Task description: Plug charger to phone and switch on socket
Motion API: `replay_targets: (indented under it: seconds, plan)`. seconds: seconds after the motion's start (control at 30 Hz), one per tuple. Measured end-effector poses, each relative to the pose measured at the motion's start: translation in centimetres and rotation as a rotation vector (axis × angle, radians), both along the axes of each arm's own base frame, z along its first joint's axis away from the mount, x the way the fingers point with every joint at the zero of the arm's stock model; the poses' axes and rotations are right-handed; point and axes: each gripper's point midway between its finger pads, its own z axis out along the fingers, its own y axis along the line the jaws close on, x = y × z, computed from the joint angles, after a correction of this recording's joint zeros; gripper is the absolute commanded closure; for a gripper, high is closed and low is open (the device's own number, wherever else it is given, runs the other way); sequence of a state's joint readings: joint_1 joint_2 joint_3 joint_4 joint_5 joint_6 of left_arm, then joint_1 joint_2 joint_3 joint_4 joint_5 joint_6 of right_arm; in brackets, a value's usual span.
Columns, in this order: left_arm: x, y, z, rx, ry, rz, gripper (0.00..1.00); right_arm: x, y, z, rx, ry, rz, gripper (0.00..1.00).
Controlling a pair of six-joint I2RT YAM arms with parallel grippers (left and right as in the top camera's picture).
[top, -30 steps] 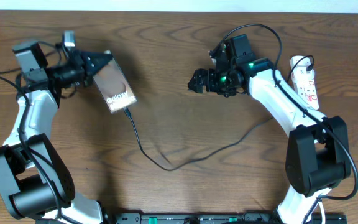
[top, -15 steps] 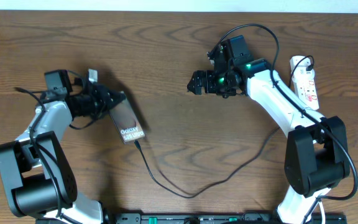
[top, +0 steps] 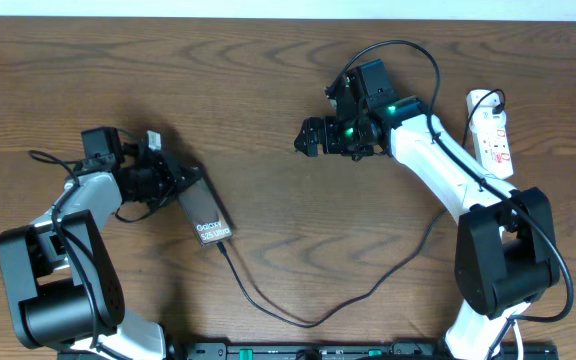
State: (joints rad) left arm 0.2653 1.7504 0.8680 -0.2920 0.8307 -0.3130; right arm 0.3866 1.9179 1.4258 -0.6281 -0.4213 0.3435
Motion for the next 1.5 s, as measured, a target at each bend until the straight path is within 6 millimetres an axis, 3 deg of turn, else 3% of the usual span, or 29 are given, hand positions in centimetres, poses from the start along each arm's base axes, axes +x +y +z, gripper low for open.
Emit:
replay_targets:
  seconds: [0.3,0.87,1.0,1.03,1.5]
  plan:
    - [-1.1,0.6,-1.8,0.073,0.016,-0.009,0.92,-0.3,0.4,0.0,0.0,0.0,0.011,0.01]
    - [-1.4,1.5,-2.9,0.144,0.03,0.004,0.91,-0.5,0.8,0.0,0.0,0.0,0.022,0.01]
    - [-1.5,1.6,-3.0,0.151,0.034,0.007,0.83,-0.5,0.8,0.0,-0.001,0.0,0.021,0.01]
    - [-1.6,1.7,-3.1,0.154,0.035,0.006,0.76,-0.5,0.8,0.0,0.0,0.0,0.021,0.01]
    - [-1.5,1.2,-2.5,0.126,0.014,-0.005,0.55,-0.5,0.8,0.0,0.0,0.0,0.021,0.01]
